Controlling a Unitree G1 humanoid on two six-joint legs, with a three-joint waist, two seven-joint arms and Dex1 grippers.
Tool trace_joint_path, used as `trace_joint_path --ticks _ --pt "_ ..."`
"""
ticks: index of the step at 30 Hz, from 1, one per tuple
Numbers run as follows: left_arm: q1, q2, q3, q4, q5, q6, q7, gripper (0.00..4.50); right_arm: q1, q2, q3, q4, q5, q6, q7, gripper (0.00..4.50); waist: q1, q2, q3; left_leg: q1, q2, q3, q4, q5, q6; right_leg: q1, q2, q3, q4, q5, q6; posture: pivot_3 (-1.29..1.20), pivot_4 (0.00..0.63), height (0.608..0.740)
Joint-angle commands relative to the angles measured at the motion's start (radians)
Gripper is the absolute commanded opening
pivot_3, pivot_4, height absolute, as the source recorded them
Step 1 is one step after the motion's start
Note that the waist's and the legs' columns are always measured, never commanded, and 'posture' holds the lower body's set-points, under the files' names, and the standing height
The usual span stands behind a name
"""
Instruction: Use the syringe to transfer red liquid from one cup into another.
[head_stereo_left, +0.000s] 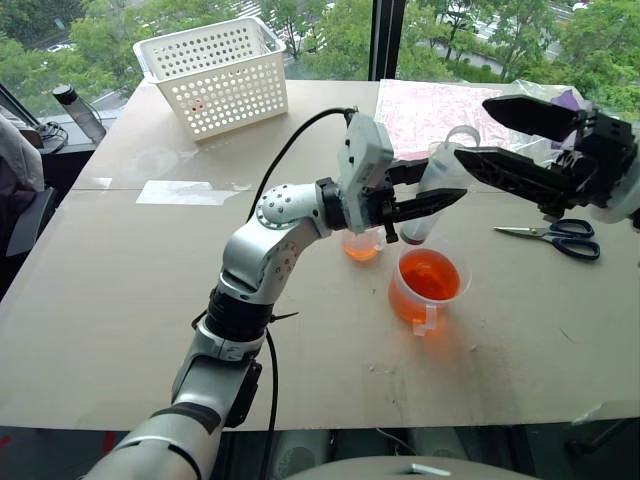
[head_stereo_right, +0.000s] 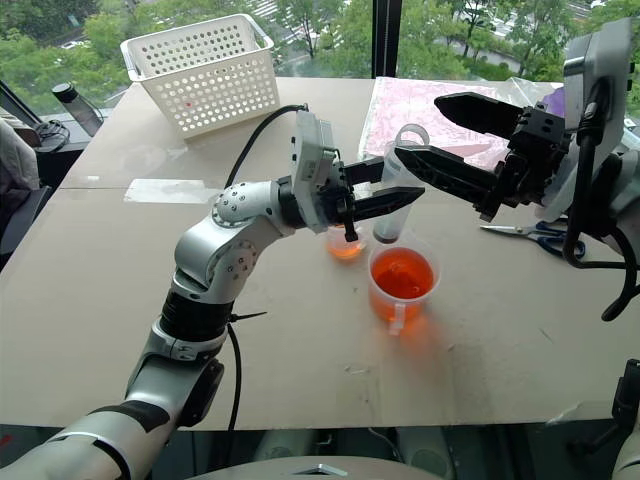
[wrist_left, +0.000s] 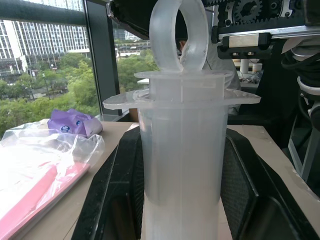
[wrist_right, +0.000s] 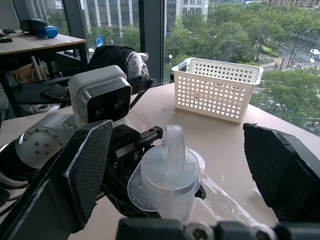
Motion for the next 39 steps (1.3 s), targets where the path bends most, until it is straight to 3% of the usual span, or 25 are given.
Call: trace_joint_path --ticks 1,15,23,30,39 --pt "-0.019 -0.027 0.050 -0.071 -0.093 0.046 0.019 1.40 0.000 -0.017 -0.036 -0.001 0.031 -0.021 -0.005 4.50 0.000 0.000 0.000 0.000 0.000 0.000 0.000 0.000 0.000 0.000 0.000 0.000 0.000 0.000 0.000 0.00 0.150 0.740" --pt "-0.058 -0.013 0.086 -0.057 -0.104 0.040 0.042 1.40 -0.005 -0.009 -0.026 0.015 0.035 -0.043 -0.006 4.50 0.001 0.000 0.000 0.000 0.000 0.000 0.000 0.000 0.000 0.000 0.000 0.000 -0.001 0.000 0.000 0.00 0.150 0.740" --pt "-0.080 -0.005 0.079 -0.002 -0.033 -0.030 0.035 1.40 -0.003 -0.008 -0.026 0.013 0.041 -0.045 -0.018 4.50 -0.001 0.000 0.000 0.001 0.000 0.000 0.000 0.000 0.000 0.000 0.000 0.000 -0.002 0.000 0.000 0.00 0.150 0.740" --pt "-0.102 -0.063 0.133 -0.026 -0.151 0.048 0.075 1.40 -0.005 -0.015 -0.028 0.009 0.055 -0.043 -0.031 4.50 0.000 0.000 0.000 0.000 0.000 0.000 0.000 0.000 0.000 0.000 0.000 0.000 -0.004 0.000 0.000 0.00 0.150 0.740" --pt "-0.048 -0.018 0.063 -0.058 -0.171 0.100 -0.001 1.40 -0.003 -0.033 -0.038 0.006 0.096 -0.039 -0.042 4.50 -0.001 0.000 0.000 0.000 0.000 0.000 0.000 0.000 0.000 0.000 0.000 0.000 -0.004 0.000 0.000 0.00 0.150 0.740"
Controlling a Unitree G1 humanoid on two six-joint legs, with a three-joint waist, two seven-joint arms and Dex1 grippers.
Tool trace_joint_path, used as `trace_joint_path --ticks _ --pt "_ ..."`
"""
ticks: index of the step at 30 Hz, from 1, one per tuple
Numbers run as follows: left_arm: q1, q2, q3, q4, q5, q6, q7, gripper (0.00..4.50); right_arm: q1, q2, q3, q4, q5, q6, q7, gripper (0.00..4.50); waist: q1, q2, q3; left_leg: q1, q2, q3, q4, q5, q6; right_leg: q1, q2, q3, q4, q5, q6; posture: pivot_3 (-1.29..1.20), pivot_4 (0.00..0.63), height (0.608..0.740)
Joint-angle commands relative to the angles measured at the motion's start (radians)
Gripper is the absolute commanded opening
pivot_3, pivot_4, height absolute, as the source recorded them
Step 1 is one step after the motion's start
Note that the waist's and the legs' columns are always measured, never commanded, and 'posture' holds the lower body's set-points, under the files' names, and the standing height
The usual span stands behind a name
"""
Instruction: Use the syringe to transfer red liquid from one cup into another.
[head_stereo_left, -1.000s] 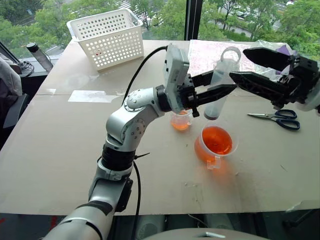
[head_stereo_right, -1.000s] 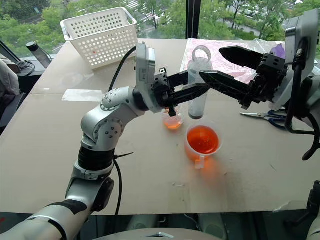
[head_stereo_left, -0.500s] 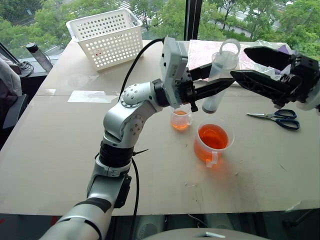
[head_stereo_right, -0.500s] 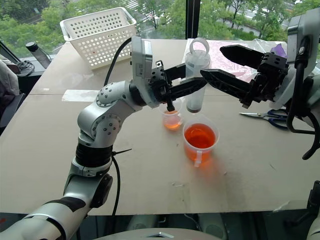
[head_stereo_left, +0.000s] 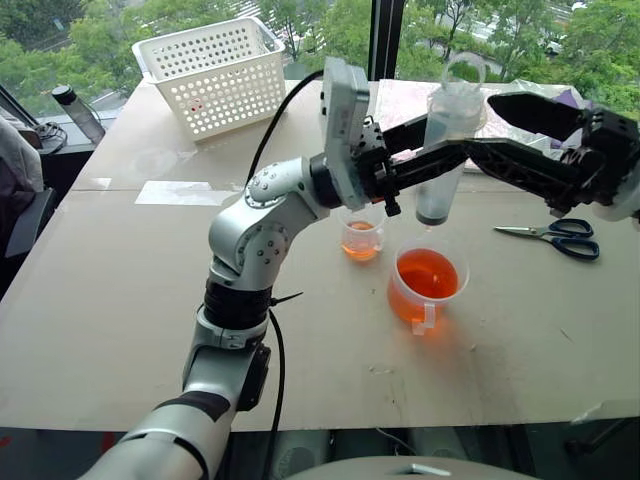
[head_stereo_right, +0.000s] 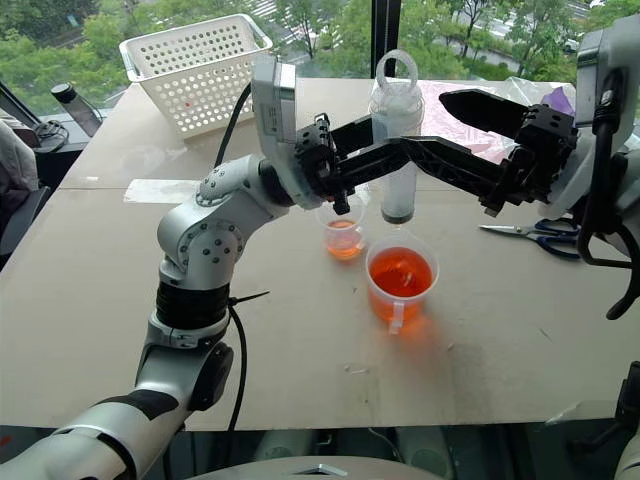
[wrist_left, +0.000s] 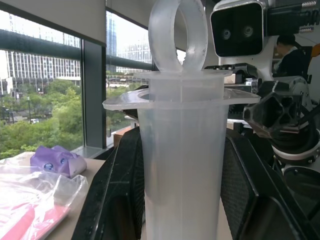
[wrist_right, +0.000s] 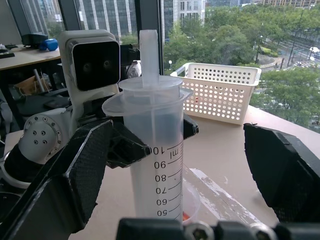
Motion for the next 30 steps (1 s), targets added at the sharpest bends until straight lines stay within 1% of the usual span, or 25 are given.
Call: trace_joint_path --ticks 1,8,10,19,21,25,30 --pt "0.020 0.013 -0.042 -0.040 0.002 0.000 -0.044 1.40 -0.014 -0.014 -0.037 -0.013 0.040 -0.026 -0.011 4.50 0.000 0.000 0.000 0.000 0.000 0.000 0.000 0.000 0.000 0.000 0.000 0.000 0.000 0.000 0.000 0.00 0.150 0.740" --pt "0.031 0.008 -0.095 0.019 0.059 -0.045 -0.098 1.40 0.027 0.002 -0.036 -0.030 0.055 -0.041 -0.026 4.50 0.001 0.000 0.000 0.000 0.000 0.000 0.000 0.000 0.000 0.001 0.000 0.000 -0.001 0.000 0.000 0.00 0.150 0.740" --pt "0.028 -0.003 -0.104 0.027 0.061 -0.051 -0.102 1.40 0.036 -0.002 -0.061 -0.028 0.099 -0.044 -0.024 4.50 0.001 0.000 0.000 0.000 0.000 0.000 0.000 0.000 0.000 0.001 0.000 0.000 -0.001 0.000 0.000 0.00 0.150 0.740" --pt "-0.007 -0.019 -0.074 0.040 0.045 -0.047 -0.097 1.40 0.131 -0.095 -0.168 -0.021 0.182 -0.018 0.073 4.50 0.001 0.000 0.000 0.000 0.000 0.000 0.000 0.000 0.000 0.002 0.000 -0.001 -0.002 0.000 0.000 0.00 0.150 0.740" --pt "-0.006 -0.021 -0.073 0.040 0.045 -0.045 -0.099 1.40 0.138 -0.104 -0.181 -0.019 0.194 -0.022 0.074 4.50 0.001 0.000 0.000 0.000 0.000 0.000 0.000 0.000 0.000 0.002 0.000 -0.001 -0.001 0.000 0.000 0.00 0.150 0.740" --pt "0.004 -0.021 -0.087 0.029 0.051 -0.044 -0.108 1.40 0.133 -0.103 -0.147 -0.022 0.149 -0.042 0.044 4.50 0.001 0.000 0.000 0.001 0.000 0.000 0.000 0.000 0.000 0.002 0.000 -0.001 -0.001 0.000 0.000 0.00 0.150 0.740" --pt "0.018 -0.015 -0.110 0.042 0.083 -0.061 -0.120 1.40 0.137 -0.097 -0.101 -0.046 0.140 -0.045 0.017 4.50 0.001 0.000 0.000 0.001 0.000 0.000 0.000 0.000 0.000 0.002 0.000 -0.001 -0.001 0.000 0.000 0.00 0.150 0.740"
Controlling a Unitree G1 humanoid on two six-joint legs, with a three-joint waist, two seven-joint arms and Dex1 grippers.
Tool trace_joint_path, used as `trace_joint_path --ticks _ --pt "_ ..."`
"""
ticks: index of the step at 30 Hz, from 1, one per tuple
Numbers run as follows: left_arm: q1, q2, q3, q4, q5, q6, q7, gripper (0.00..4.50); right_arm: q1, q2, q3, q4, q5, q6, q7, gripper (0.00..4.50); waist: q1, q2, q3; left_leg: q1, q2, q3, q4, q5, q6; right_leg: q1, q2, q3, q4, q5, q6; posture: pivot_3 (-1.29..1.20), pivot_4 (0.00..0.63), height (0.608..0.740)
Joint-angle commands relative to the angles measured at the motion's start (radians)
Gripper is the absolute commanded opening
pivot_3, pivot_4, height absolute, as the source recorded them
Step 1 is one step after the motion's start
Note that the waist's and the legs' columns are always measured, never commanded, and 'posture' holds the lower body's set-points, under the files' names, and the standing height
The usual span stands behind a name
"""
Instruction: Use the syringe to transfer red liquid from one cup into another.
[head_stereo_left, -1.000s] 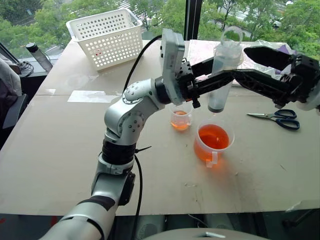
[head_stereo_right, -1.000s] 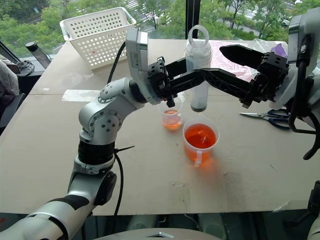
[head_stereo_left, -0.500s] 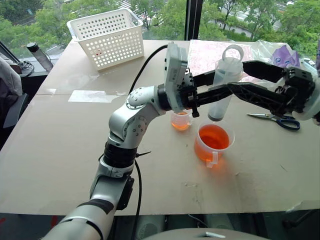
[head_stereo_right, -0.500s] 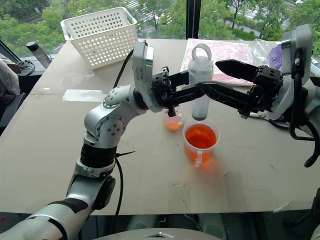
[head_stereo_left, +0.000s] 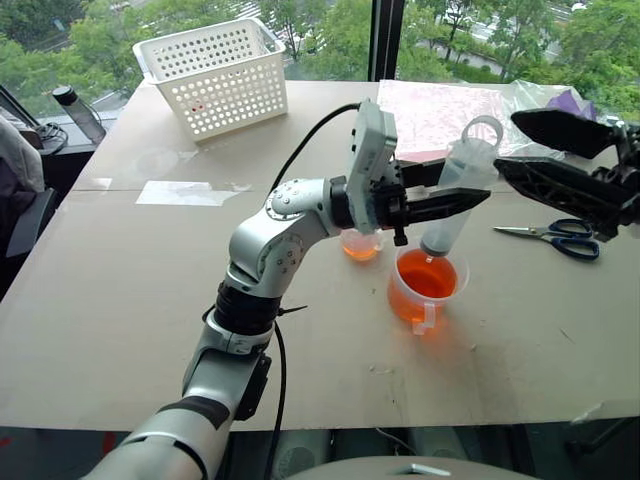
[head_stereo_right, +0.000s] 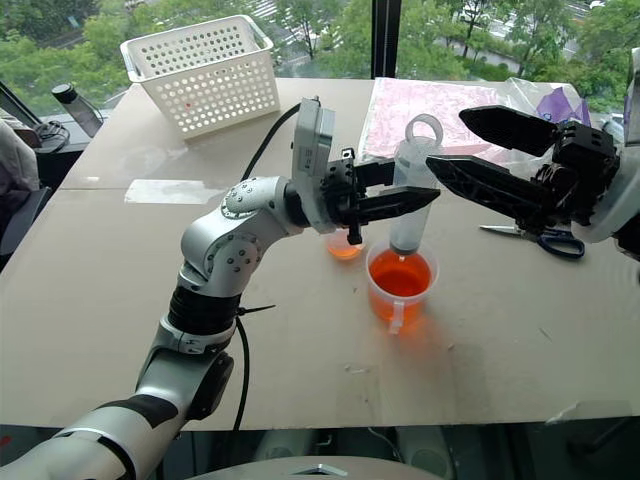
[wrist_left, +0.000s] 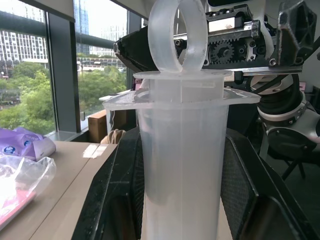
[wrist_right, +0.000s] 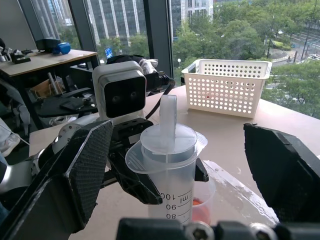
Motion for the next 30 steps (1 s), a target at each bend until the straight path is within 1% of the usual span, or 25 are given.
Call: trace_joint_path --ticks 1,3,5,7,9,10,11,14,23,30 --pt "0.009 -0.001 -0.022 -0.015 0.026 -0.028 -0.018 1.40 -0.006 0.001 0.022 -0.037 0.002 -0.024 -0.027 4.50 0.000 0.000 0.000 0.000 0.000 0.000 0.000 0.000 0.000 0.000 0.000 0.000 0.000 0.000 0.000 0.00 0.150 0.740" --pt "0.013 -0.003 -0.034 -0.006 0.044 -0.042 -0.027 1.40 0.000 0.008 0.035 -0.047 0.003 -0.029 -0.036 4.50 0.000 0.000 0.000 0.000 0.000 0.000 0.000 0.000 0.000 0.000 0.000 0.000 0.000 0.000 0.000 0.00 0.150 0.740" --pt "0.019 -0.013 -0.047 0.012 0.060 -0.057 -0.033 1.40 0.008 0.015 0.038 -0.049 0.008 -0.033 -0.045 3.94 0.000 0.000 0.000 0.000 0.000 0.000 0.000 0.000 0.000 0.000 0.000 0.000 0.000 0.000 0.000 0.00 0.150 0.740" --pt "0.020 -0.022 -0.053 0.029 0.075 -0.071 -0.040 1.40 0.014 0.015 0.040 -0.050 0.011 -0.035 -0.048 3.13 0.001 0.000 0.000 0.000 0.000 0.000 0.000 0.000 0.000 0.000 0.000 0.000 0.000 0.000 0.000 0.00 0.150 0.740" --pt "0.020 -0.028 -0.056 0.040 0.086 -0.081 -0.047 1.40 0.022 0.012 0.040 -0.051 0.015 -0.033 -0.050 2.15 0.000 0.000 0.000 0.000 0.000 0.000 0.000 0.000 0.000 0.000 0.000 0.000 0.000 0.000 0.000 0.00 0.150 0.740" --pt "0.021 -0.029 -0.057 0.044 0.090 -0.085 -0.050 1.40 0.027 0.010 0.039 -0.053 0.015 -0.031 -0.050 1.80 0.001 0.000 0.000 0.000 0.000 0.000 0.000 0.000 0.000 0.000 0.000 0.000 0.000 0.000 0.000 0.00 0.150 0.740" --pt "0.023 -0.028 -0.060 0.047 0.096 -0.091 -0.055 1.40 0.033 0.008 0.038 -0.054 0.013 -0.030 -0.049 1.21 0.001 0.000 0.000 0.000 0.000 0.000 0.000 0.000 0.000 0.000 0.000 0.000 0.000 0.000 0.000 0.00 0.150 0.740" --pt "0.027 -0.032 -0.062 0.053 0.106 -0.100 -0.061 1.40 0.051 0.004 0.036 -0.054 0.008 -0.029 -0.046 0.03 0.000 0.000 0.000 0.000 0.000 0.000 0.000 0.000 0.000 0.000 0.000 0.000 0.000 0.000 0.000 0.00 0.150 0.740" --pt "0.041 -0.043 -0.065 0.054 0.120 -0.110 -0.069 1.40 0.117 0.017 0.045 -0.060 -0.017 -0.047 -0.048 0.03 0.000 0.000 0.000 0.000 0.000 0.000 0.000 0.000 0.000 0.000 0.000 0.000 0.000 0.000 0.000 0.00 0.150 0.740" --pt "0.055 -0.052 -0.078 0.063 0.136 -0.117 -0.079 1.40 0.074 0.025 0.026 -0.030 0.040 -0.077 -0.072 0.03 0.000 0.000 0.000 0.000 0.000 0.000 0.000 0.000 0.000 0.000 0.000 0.000 0.000 0.000 0.000 0.00 0.150 0.740"
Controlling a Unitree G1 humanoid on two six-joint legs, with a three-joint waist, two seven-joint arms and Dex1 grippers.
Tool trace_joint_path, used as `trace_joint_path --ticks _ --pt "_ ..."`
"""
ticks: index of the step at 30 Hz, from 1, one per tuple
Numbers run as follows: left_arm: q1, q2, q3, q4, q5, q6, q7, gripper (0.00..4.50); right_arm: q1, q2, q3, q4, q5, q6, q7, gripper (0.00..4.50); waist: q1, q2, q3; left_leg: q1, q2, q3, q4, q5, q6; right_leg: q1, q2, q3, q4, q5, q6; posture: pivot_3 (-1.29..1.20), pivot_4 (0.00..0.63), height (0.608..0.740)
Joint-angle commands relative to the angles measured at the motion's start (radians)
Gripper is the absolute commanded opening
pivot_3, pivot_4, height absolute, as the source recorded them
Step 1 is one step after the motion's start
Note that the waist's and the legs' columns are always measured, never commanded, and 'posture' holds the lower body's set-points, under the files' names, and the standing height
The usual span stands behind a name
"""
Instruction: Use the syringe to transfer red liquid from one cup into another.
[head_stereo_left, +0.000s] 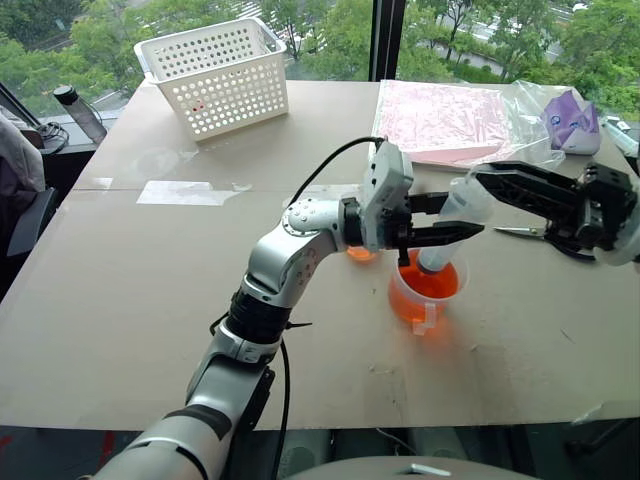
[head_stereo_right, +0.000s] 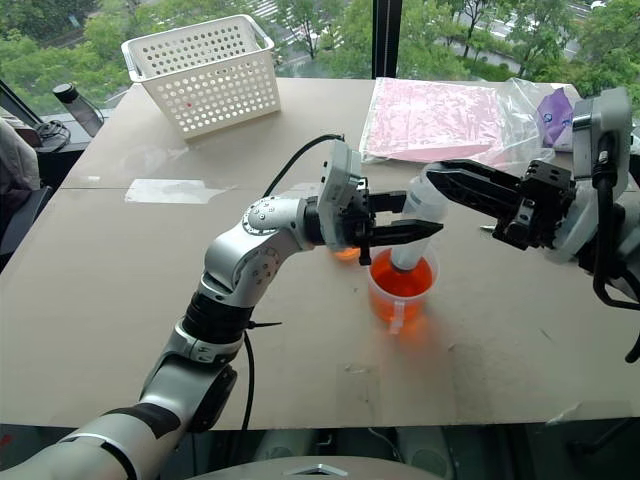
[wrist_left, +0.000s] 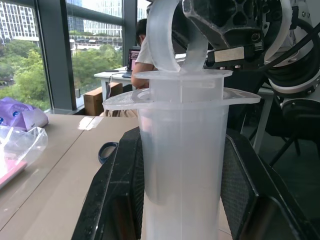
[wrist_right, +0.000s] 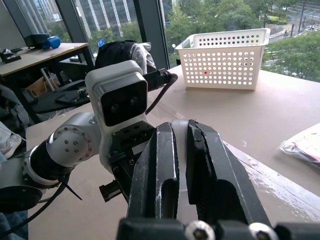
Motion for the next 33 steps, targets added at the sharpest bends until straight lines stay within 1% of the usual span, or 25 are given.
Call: trace_joint_path --ticks 1,8,33 --pt "0.006 -0.014 -0.007 -0.015 0.002 -0.026 -0.010 1.40 -0.029 -0.007 -0.035 0.002 0.041 -0.027 -0.013 0.03 0.000 0.000 0.000 0.000 0.000 0.000 0.000 0.000 0.000 0.000 0.000 0.000 0.000 0.000 0.000 0.00 0.150 0.740" --pt "0.028 -0.009 -0.027 -0.019 0.011 -0.032 -0.021 1.40 -0.054 -0.021 -0.055 0.022 0.070 -0.034 -0.021 0.03 0.000 0.000 0.000 0.000 0.000 0.000 0.000 0.000 0.000 0.000 0.000 0.000 0.000 0.000 0.000 0.00 0.150 0.740" --pt "0.051 0.003 -0.041 -0.020 0.018 -0.041 -0.032 1.40 -0.078 -0.018 -0.061 0.058 0.074 -0.037 -0.020 0.03 0.000 0.000 0.000 0.000 0.000 0.000 0.000 0.000 0.000 0.000 0.000 0.000 0.000 0.000 0.000 0.00 0.150 0.740"
